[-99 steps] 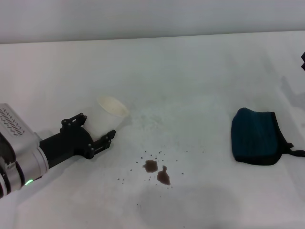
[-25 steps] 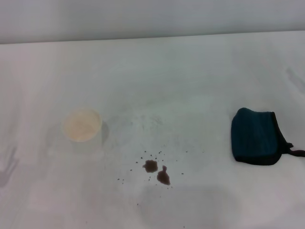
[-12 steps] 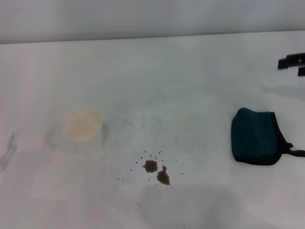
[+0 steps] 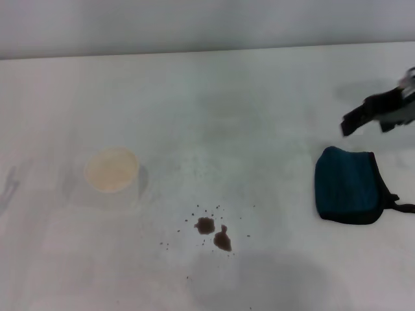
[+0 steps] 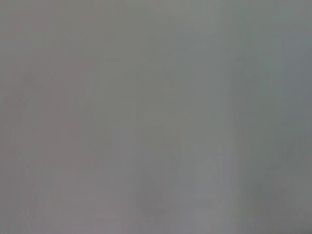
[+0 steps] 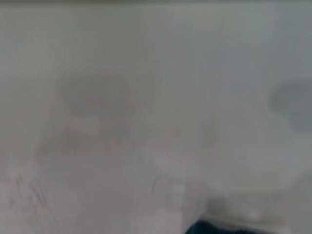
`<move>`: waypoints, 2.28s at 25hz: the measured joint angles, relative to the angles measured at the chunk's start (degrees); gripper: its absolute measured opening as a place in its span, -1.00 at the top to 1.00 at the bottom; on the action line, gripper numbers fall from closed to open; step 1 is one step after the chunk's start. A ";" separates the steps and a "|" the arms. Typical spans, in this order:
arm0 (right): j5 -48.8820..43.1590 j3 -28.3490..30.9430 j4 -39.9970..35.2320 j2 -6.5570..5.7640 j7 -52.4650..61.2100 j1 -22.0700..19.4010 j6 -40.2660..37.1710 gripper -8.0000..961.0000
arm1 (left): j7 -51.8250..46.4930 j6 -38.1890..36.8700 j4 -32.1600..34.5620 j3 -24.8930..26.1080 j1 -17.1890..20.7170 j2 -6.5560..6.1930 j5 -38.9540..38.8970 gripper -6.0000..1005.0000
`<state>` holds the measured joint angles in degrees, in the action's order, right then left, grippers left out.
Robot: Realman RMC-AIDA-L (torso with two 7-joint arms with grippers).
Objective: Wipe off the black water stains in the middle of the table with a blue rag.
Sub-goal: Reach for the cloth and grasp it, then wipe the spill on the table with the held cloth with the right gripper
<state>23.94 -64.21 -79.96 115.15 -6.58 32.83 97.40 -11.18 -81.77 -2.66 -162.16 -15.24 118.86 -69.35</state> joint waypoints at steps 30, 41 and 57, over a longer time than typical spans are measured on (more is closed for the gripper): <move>-3.67 -24.97 22.41 0.33 14.19 9.68 -11.80 -0.70 | 1.50 4.37 -1.06 0.00 -4.29 -0.01 -0.81 -0.75; -3.91 -27.42 23.39 0.48 12.80 9.82 -12.01 -0.18 | 1.52 5.53 -0.76 0.00 -4.78 0.06 -0.80 -0.75; 3.99 -33.08 15.46 0.88 12.11 9.28 -15.14 0.79 | 2.66 5.69 -0.69 0.00 -5.44 0.17 -0.79 -0.75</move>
<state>27.93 -97.29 -64.50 116.03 5.53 42.11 82.26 -8.52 -76.08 -3.35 -162.16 -20.69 119.02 -70.13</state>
